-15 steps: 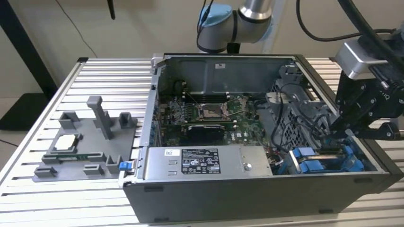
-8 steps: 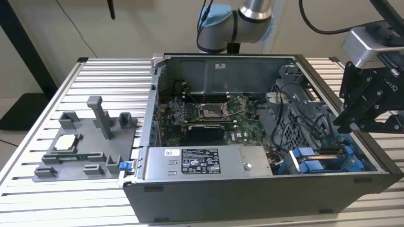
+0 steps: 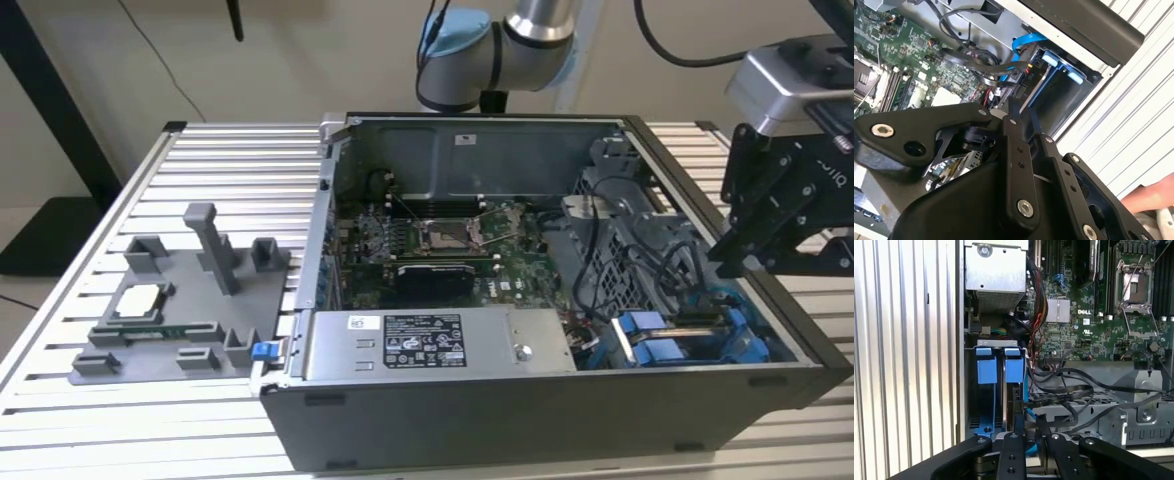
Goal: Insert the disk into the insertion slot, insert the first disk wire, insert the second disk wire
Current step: 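Insert the second disk wire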
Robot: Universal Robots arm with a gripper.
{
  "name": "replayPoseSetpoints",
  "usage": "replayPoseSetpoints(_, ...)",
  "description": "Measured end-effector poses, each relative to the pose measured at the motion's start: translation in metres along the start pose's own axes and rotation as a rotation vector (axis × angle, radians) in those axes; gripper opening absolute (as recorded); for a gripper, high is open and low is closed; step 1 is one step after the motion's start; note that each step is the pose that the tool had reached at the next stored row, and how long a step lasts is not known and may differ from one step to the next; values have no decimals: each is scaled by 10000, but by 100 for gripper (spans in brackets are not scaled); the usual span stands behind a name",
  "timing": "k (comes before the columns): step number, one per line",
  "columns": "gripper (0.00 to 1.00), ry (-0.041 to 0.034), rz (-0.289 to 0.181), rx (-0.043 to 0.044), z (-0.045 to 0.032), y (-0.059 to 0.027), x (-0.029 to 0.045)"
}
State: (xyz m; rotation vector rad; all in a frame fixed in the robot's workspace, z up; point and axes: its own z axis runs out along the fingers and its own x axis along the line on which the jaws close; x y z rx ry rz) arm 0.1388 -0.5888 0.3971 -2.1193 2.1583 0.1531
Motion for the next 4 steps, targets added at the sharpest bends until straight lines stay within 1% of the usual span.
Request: replayPoseSetpoints(4,100,2,0,0,-7,0,-1)
